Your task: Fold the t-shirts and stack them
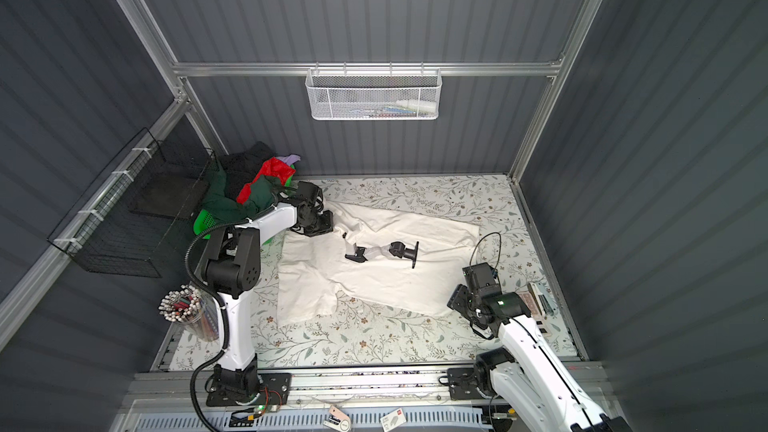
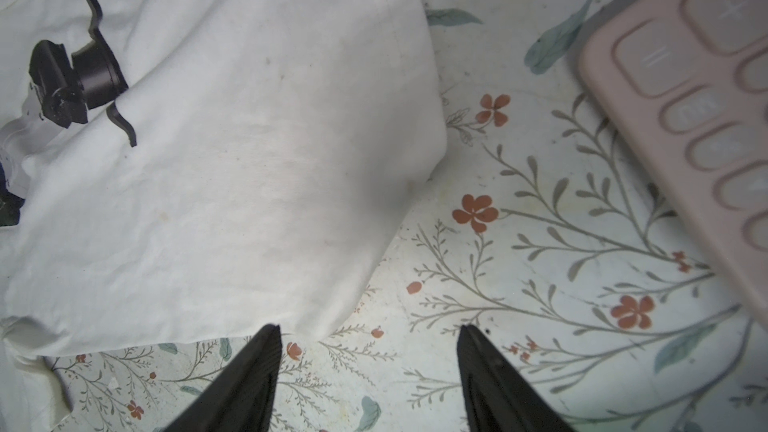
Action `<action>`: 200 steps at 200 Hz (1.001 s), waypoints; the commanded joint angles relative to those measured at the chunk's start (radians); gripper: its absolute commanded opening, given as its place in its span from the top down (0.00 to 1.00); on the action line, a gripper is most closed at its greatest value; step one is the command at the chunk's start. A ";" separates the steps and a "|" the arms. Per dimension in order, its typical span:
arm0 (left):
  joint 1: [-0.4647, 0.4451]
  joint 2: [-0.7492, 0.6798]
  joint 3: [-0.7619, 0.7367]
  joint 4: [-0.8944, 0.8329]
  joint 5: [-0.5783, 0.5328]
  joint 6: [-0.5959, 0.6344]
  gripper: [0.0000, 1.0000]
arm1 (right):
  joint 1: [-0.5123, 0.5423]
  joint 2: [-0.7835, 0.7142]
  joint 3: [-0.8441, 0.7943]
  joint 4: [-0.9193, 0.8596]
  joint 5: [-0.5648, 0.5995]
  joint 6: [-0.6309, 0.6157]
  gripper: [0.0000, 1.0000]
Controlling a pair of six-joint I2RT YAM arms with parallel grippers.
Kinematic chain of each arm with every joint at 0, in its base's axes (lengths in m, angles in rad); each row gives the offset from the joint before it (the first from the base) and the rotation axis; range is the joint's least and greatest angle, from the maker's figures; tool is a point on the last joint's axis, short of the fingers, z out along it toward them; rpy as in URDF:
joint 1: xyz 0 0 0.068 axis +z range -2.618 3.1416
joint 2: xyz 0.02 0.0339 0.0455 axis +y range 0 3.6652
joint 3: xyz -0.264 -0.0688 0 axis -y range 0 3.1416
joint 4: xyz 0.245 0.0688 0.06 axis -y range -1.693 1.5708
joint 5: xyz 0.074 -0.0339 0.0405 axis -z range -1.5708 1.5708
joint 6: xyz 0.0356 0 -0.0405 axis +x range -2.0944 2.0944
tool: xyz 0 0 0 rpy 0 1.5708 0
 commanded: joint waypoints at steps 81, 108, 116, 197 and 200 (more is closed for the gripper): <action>0.008 -0.128 -0.061 -0.020 -0.009 0.010 1.00 | -0.032 -0.008 -0.016 0.002 0.001 -0.018 0.33; 0.017 -0.156 -0.097 -0.021 -0.042 0.010 1.00 | -0.035 -0.006 -0.016 0.003 -0.003 -0.024 0.33; 0.023 -0.163 -0.107 -0.020 -0.047 0.008 1.00 | -0.036 -0.006 -0.016 0.003 -0.002 -0.026 0.33; 0.082 -0.163 -0.093 -0.030 -0.094 0.005 1.00 | -0.046 0.009 -0.005 0.001 0.004 -0.038 0.33; 0.081 -0.161 -0.092 -0.030 -0.095 0.006 1.00 | -0.046 0.009 -0.005 0.002 0.003 -0.038 0.33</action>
